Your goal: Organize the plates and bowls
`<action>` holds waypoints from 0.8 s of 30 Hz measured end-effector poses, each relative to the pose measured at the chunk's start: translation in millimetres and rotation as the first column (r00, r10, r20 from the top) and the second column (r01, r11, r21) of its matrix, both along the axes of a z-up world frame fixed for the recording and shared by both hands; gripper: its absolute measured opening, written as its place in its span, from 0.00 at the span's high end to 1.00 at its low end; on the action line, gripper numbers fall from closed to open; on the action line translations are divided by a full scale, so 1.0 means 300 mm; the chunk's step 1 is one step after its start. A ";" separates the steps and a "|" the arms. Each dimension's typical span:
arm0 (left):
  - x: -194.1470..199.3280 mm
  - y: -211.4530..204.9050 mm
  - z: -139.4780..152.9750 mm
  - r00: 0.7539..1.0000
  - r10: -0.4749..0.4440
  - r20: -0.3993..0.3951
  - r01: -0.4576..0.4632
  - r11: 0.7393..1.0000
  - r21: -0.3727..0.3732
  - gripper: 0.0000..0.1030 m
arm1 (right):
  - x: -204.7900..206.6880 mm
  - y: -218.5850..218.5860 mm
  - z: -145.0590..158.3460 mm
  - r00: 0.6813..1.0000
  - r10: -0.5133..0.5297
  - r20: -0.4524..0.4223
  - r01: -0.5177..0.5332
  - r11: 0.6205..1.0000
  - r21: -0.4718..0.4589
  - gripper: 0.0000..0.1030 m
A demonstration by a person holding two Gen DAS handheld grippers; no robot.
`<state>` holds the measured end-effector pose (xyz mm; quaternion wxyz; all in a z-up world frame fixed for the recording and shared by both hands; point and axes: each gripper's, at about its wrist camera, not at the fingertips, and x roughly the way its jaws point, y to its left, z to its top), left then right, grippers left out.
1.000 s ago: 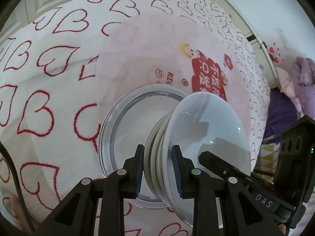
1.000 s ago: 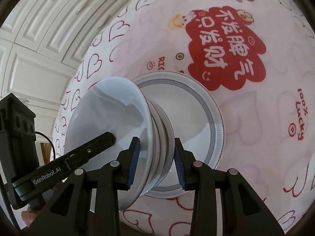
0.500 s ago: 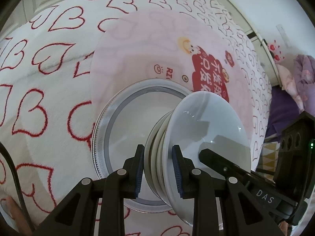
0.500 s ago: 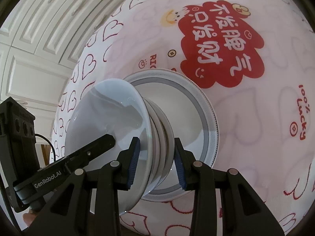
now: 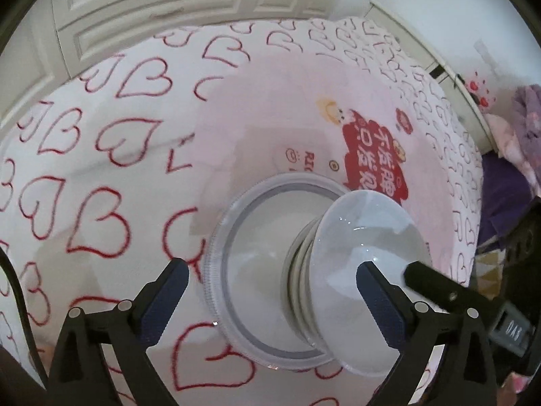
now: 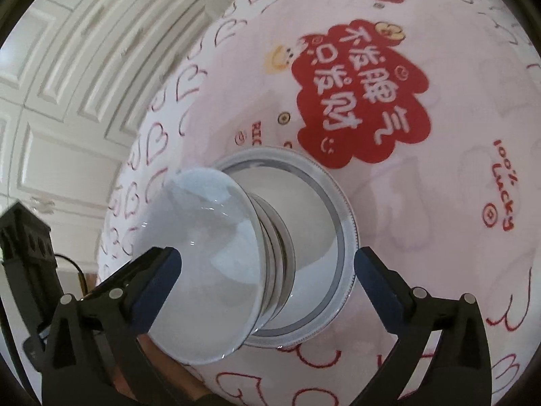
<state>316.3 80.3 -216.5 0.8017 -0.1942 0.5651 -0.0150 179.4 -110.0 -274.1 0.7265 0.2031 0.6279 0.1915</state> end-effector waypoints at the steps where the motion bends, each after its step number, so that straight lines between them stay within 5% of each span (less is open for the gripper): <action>1: -0.009 0.001 0.012 1.000 -0.010 -0.003 0.010 1.000 0.004 0.04 | -0.003 -0.010 0.011 1.000 -0.013 0.000 0.013 1.000 0.000 0.00; 9: -0.115 0.002 0.189 0.995 -0.068 0.076 0.058 0.991 0.122 0.03 | -0.072 -0.058 0.162 0.994 -0.098 0.040 0.098 0.995 0.004 0.00; 15: -0.273 0.051 0.423 0.973 -0.080 0.218 0.040 0.983 0.181 0.03 | -0.198 -0.084 0.381 0.970 -0.133 0.203 0.147 0.988 -0.051 0.00; 24: -0.676 0.104 0.706 0.872 -0.108 0.478 -0.036 0.958 0.284 0.01 | -0.515 -0.105 0.725 0.840 -0.134 0.526 0.268 0.945 -0.188 0.00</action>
